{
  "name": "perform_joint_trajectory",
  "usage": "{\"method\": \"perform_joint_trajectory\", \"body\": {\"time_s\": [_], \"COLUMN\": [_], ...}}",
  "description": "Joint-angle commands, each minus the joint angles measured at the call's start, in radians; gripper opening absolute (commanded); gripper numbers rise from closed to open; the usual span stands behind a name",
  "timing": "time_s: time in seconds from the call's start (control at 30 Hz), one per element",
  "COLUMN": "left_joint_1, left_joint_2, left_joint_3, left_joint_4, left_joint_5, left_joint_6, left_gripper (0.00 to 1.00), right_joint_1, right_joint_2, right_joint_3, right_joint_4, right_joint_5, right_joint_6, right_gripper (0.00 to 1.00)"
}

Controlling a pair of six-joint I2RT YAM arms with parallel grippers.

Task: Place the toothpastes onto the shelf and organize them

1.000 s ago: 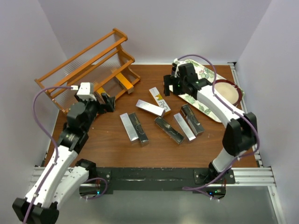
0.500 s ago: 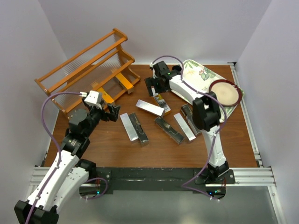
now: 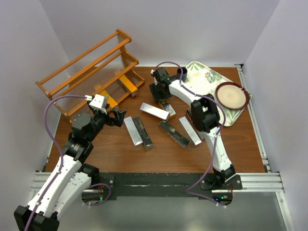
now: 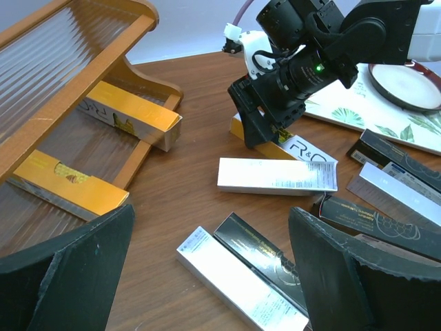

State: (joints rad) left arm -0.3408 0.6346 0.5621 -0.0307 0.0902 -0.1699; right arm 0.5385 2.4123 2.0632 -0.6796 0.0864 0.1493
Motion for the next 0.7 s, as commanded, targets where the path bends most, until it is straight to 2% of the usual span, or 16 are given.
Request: {"method": "perform_joint_trajectory", "body": {"time_s": [0.0,0.1,0.17,0.27,0.5,0.67], "left_joint_1": [-0.004,-0.004,-0.004,-0.004,-0.004,-0.004], "left_joint_2": [-0.009,-0.010,-0.009,-0.004,0.002,0.016], "left_joint_3": [-0.007,-0.007,-0.008,-0.007,-0.008,-0.007], "left_joint_4": [0.046,0.048,0.049,0.049,0.051,0.061], "left_joint_5": [0.020,0.023,0.026,0.036,0.049,0.075], "left_joint_6": [0.023,0.023,0.023,0.023,0.018,0.004], "left_gripper": [0.98,0.98,0.98,0.98,0.98,0.99], "right_joint_1": [0.002,0.003,0.002,0.000,-0.003,-0.008], "right_joint_2": [-0.065,-0.100,-0.125,-0.183,-0.353,-0.524], "right_joint_3": [-0.046,-0.063,-0.074,-0.098,-0.179,-0.293], "right_joint_4": [0.026,0.026,0.028,0.026,0.055,0.098], "right_joint_5": [0.024,0.019,0.016,0.022,0.041,0.053], "right_joint_6": [-0.005,-0.008,-0.014,-0.022,-0.007,0.073], "right_gripper": [0.54,0.52,0.45,0.41,0.40,0.40]}}
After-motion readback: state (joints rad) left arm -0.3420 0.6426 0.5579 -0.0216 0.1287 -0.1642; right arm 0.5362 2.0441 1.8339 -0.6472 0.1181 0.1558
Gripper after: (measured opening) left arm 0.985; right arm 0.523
